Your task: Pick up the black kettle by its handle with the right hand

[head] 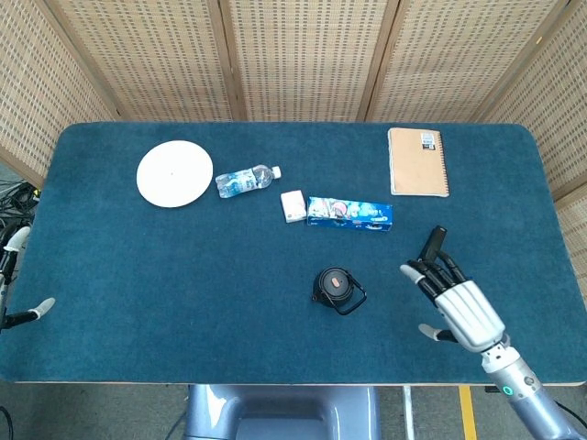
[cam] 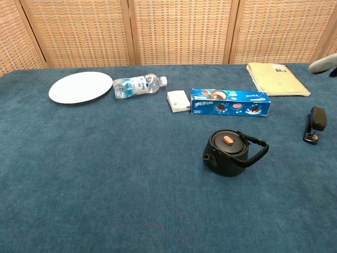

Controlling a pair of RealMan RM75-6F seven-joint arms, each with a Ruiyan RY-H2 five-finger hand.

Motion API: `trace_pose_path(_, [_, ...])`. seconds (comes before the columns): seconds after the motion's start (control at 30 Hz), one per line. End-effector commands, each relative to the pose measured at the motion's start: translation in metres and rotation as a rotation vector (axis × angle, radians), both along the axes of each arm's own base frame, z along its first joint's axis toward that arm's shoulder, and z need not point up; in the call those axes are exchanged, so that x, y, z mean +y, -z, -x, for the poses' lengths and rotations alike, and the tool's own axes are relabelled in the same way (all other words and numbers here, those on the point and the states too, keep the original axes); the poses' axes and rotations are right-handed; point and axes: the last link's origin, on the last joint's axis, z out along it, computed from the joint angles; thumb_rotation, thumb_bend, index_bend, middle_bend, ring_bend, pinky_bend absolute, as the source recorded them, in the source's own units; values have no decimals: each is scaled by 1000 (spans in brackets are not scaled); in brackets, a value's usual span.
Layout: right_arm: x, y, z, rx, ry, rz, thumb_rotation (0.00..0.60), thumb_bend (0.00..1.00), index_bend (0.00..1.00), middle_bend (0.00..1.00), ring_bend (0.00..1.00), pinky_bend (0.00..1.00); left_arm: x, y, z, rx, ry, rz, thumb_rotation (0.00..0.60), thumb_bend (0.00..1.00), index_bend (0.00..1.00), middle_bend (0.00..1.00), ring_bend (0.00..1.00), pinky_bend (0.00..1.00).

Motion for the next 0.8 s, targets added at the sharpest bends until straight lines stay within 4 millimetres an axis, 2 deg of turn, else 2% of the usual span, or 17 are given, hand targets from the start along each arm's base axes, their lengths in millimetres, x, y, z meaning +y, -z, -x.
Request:
trace_pose_path(0.03, [-21,13,-40,-16,-22,-164,600,0,225,296,289,0,3,1,1,4,-9,5,600,0,0,0,0,0])
trace_pose_path(0.2, [-36,38,-60,23,0,-227,600,0,260,330,320,0,6,2,4,5,-20,8,600,0,0,0,0,0])
trace_pose_path(0.4, [-44,63,-72,39,25,-267,600,0,307,363,350,0,7,2,5,3,-25,9,600,0,0,0,0,0])
trace_pose_path(0.8, [-45,90,-91,75,6,-257,600,0,338,385,370,0,8,2,6,0,-26,14,600,0,0,0,0,0])
